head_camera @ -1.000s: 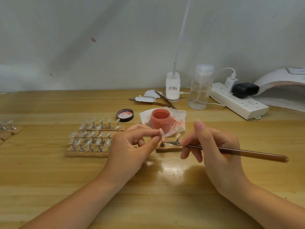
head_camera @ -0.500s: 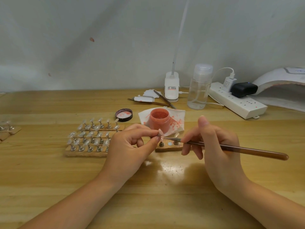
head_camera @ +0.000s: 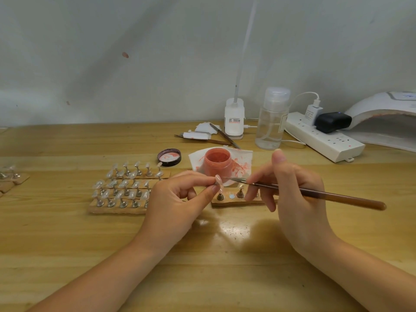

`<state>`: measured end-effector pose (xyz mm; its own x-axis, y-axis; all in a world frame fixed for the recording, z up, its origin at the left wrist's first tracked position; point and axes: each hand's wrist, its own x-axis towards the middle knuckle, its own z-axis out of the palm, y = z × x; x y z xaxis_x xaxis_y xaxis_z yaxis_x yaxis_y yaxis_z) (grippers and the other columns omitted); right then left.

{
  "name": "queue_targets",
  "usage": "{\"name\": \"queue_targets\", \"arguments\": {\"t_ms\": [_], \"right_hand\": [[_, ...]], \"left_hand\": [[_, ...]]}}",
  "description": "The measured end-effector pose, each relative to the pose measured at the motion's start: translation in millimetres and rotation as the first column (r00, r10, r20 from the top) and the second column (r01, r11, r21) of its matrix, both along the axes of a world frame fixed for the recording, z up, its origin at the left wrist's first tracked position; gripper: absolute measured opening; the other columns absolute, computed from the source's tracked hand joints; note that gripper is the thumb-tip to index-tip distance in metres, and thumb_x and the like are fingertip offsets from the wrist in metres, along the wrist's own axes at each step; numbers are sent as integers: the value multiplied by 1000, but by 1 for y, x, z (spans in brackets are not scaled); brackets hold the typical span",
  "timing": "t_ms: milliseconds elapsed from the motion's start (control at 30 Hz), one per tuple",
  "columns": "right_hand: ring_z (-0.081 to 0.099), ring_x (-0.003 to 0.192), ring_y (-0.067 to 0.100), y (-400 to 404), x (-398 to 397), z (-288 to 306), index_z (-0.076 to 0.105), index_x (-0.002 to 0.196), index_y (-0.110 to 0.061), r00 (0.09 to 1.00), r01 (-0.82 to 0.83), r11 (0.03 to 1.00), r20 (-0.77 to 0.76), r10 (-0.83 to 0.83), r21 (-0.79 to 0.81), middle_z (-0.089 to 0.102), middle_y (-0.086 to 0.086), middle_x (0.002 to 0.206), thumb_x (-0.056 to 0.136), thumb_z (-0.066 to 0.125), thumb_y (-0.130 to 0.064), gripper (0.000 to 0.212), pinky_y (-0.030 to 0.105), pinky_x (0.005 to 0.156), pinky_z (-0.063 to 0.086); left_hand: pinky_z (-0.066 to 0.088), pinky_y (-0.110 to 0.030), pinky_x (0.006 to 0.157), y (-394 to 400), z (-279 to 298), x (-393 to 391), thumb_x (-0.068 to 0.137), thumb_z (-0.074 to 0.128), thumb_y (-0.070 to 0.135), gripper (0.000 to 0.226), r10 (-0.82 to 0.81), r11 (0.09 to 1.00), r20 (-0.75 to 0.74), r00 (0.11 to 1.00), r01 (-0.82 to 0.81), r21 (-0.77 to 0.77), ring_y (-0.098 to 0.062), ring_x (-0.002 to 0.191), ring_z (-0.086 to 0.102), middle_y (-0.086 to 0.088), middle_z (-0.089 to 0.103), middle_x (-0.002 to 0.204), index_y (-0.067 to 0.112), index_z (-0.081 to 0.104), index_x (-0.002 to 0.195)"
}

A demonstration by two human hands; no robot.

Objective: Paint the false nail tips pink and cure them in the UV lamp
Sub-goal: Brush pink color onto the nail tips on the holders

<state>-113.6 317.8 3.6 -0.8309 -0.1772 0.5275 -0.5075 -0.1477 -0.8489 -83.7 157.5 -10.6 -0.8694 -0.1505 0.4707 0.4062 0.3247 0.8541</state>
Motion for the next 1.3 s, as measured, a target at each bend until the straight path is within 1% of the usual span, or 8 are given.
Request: {"name": "queue_targets", "arguments": {"t_ms": [167,333,467,567,800,1033,1200,1300], "right_hand": [[50,40,0,-2,2,0,64,62,-7,999,-43,999,24,42,18,64,8,54,90,39,-27,43,8,46,36],[48,36,0,1,6,1,64,55,-8,995,-61,997,79,64,-49,58,16,49,89,39,-30,47,10,41,36],[47,38,0,-2,3,3,64,60,-15,999,10,1000,33,-10,-4,63,9,54,91,37,-29,44,22,45,39],[49,39,-1,-4,4,2,64,64,-8,999,-22,1000,40,22,15,64,10,57,91,37,-27,43,11,47,38],[49,37,-1,0,11,1,65,55,-11,993,-42,998,107,47,-47,60,15,50,88,39,-32,47,11,41,36],[39,38,6,-5,9,0,66,63,-12,994,-6,1000,105,4,15,65,8,56,88,40,-35,43,22,44,37],[46,37,1,-1,13,-1,65,57,-10,994,-35,998,102,40,-45,61,12,50,88,41,-30,44,18,40,33],[42,38,1,-3,11,-1,66,63,-10,996,-4,1000,85,6,-25,63,8,53,89,46,-36,42,24,43,36]], "left_hand": [[37,-3,56,0,-2,-1,66,69,28,9,2,1000,6,1000,-2,16,-1,46,39,13,69,76,33,72,72],[30,-9,46,-1,-2,-1,64,70,35,13,14,999,21,1000,-14,37,-2,43,36,-6,62,57,32,74,76],[26,-12,44,-2,-4,-2,61,70,43,18,41,999,28,999,-42,27,-3,42,32,-14,52,50,34,74,77],[26,-15,44,-2,-3,-2,60,69,47,18,45,999,35,998,-46,16,-5,44,30,-24,52,55,40,73,77],[27,-15,43,-2,-2,-1,60,70,46,20,22,999,51,998,-23,26,-5,43,31,-18,58,54,35,74,77],[25,-11,42,-2,-2,-1,62,72,37,12,18,999,41,999,-20,32,-4,40,30,6,49,44,30,74,71],[26,-11,42,-2,-3,-1,61,70,42,16,9,999,35,999,-11,38,-3,41,30,-12,59,53,33,74,73],[23,-8,42,-2,-4,-2,62,71,37,8,25,999,27,999,-26,32,-2,38,28,9,45,39,32,73,68]]}}
